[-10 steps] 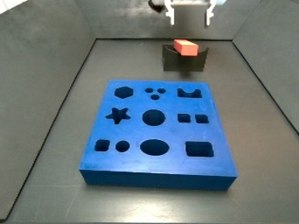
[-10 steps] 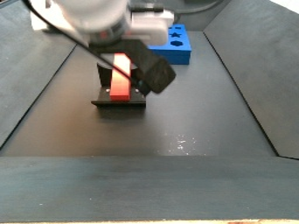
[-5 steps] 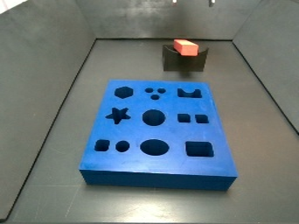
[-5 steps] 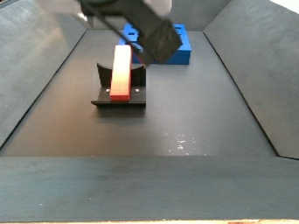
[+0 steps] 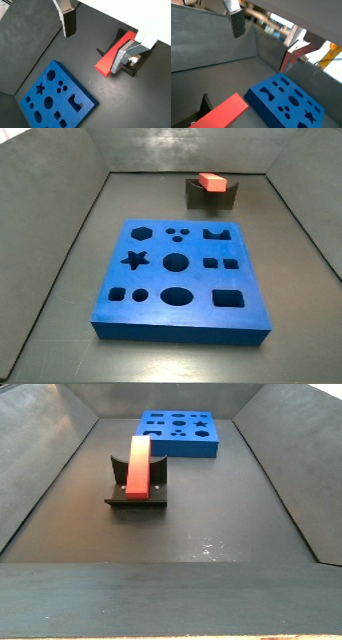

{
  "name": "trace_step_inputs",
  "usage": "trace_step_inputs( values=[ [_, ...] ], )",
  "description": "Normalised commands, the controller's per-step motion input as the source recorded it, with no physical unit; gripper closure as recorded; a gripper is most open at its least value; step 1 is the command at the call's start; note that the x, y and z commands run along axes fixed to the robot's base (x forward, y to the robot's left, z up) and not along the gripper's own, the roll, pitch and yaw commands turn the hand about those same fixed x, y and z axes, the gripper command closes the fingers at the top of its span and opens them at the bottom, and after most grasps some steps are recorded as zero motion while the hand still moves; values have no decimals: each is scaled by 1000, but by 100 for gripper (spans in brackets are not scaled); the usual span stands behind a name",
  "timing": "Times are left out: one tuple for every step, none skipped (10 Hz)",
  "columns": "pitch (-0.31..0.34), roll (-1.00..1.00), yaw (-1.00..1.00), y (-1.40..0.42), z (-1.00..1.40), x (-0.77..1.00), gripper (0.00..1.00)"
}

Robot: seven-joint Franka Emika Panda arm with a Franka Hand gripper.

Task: Pick up the rectangle object. Move up. Place the rectangle object on the fixture. Regrasp the rectangle object. Move to above the board. Insert the rectangle object.
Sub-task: Regrasp the rectangle object.

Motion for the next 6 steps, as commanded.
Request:
trace_step_inputs(
  values=[
    [55, 1000, 20, -609, 115, -55, 0],
    [47, 1000, 20, -305, 44, -50, 0],
    [44, 1000, 21, -177, 29, -50, 0],
    [38, 1000, 20, -18, 21, -56, 0],
    [34, 1000, 21, -25, 19, -48, 0],
    [28, 1000, 22, -32, 15, -33, 0]
  ],
)
